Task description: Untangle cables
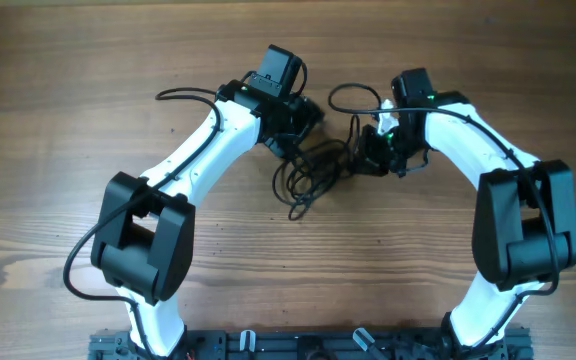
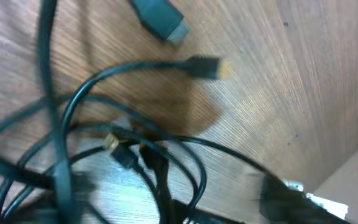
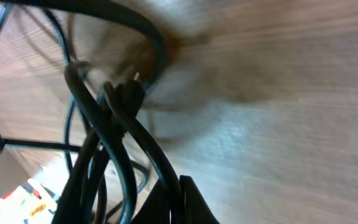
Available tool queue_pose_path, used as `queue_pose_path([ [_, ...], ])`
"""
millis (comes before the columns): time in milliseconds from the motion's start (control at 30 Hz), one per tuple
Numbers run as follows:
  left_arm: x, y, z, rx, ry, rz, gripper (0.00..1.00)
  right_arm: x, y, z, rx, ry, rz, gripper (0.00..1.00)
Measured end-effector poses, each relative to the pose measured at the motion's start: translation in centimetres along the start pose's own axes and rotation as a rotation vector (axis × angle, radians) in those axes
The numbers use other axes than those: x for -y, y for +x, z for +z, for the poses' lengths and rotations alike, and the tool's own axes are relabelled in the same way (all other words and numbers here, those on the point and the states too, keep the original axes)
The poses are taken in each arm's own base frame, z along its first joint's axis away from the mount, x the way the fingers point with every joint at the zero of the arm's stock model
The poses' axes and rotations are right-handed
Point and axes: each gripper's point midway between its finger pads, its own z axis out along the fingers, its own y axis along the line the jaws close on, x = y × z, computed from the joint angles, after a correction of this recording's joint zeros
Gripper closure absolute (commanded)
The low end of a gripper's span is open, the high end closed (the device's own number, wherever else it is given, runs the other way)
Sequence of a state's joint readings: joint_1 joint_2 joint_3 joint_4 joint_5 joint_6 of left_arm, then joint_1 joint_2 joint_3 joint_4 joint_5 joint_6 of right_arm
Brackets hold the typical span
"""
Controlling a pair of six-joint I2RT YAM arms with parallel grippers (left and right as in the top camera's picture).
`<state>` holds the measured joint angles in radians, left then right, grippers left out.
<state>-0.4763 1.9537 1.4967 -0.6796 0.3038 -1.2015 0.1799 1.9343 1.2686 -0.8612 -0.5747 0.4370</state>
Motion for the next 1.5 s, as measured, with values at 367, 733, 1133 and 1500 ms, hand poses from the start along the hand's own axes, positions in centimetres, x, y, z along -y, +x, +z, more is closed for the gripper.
queue_pose_path([
  [367, 4.0, -2.1, -9.0, 0.137, 0.207, 0.436, 0.08, -5.3, 3.3, -14.1, 0.115, 0.116, -0.205, 0.96],
  [733, 7.1, 1.8, -13.5, 0.136, 0.378, 0.754, 0.21, -9.3, -0.1, -14.9, 0.213, -0.021, -0.300, 0.96],
  [1133, 7.4, 3.3, -13.1, 0.147, 0.379, 0.944, 0.25, -15.0, -1.3, -23.3, 0.246, -0.544, -0.430, 0.96],
  [1500, 7.2, 3.2, -12.8, 0.167, 0.362, 1.066, 0.26, -16.2, -0.4, -25.5, 0.226, -0.704, -0.460, 0.96],
])
